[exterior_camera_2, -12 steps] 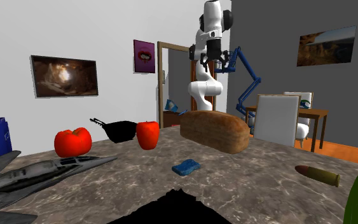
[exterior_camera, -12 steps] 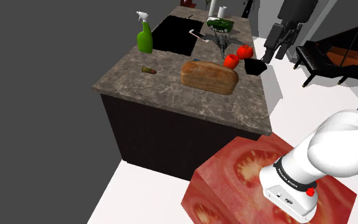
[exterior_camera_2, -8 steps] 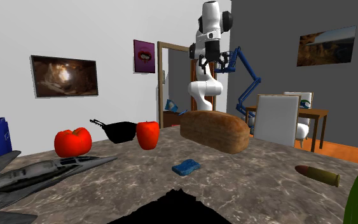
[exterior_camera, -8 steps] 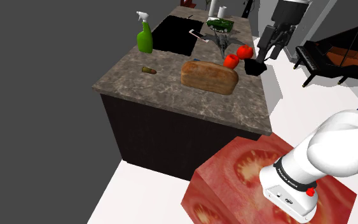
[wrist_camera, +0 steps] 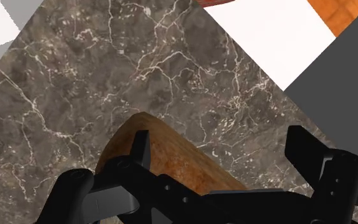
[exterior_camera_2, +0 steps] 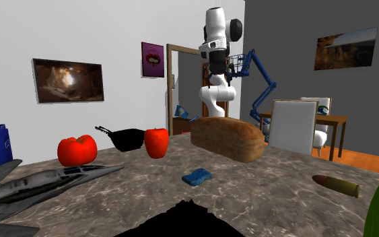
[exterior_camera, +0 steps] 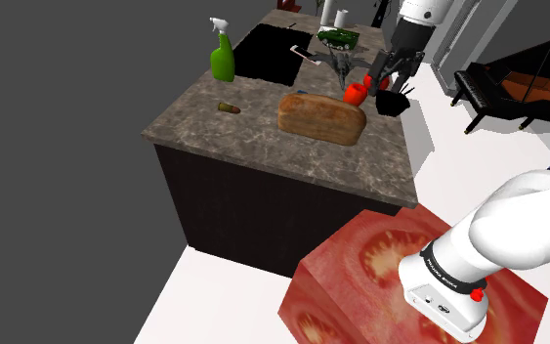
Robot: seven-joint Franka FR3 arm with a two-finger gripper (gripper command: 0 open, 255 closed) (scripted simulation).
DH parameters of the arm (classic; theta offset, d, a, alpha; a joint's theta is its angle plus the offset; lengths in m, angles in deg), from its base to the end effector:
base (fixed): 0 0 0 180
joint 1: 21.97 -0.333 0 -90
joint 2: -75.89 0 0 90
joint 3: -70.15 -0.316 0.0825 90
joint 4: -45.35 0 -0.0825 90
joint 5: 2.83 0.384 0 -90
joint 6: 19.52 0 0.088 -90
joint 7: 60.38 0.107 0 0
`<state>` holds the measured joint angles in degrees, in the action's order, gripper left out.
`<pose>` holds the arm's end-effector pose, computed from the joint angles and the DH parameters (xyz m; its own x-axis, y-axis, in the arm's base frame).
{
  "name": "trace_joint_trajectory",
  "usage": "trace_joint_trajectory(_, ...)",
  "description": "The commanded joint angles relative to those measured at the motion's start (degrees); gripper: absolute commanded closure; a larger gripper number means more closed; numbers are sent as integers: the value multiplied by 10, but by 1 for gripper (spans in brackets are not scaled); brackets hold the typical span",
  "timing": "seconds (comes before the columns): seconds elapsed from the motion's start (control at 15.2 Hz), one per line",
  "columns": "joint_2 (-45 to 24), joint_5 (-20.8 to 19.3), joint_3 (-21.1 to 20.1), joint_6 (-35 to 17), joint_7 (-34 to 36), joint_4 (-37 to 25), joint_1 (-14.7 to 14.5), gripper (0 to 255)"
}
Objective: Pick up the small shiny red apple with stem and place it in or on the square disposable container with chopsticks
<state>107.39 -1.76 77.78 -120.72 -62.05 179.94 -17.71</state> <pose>0.3742 -0.0833 0.5272 0.9866 -0.1593 -0.0346 -0.1618 -0.9828 -0.0885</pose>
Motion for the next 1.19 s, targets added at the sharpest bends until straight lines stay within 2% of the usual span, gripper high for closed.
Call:
trace_joint_trajectory(0.0, -28, -3, 9, -41, 1, 1, 7, 0)
trace_joint_trajectory(0.59, -176, 7, 50, -188, 0, -49, 31, 0)
trace_joint_trajectory(1.12, -318, 51, 84, -283, -14, -135, 52, 0)
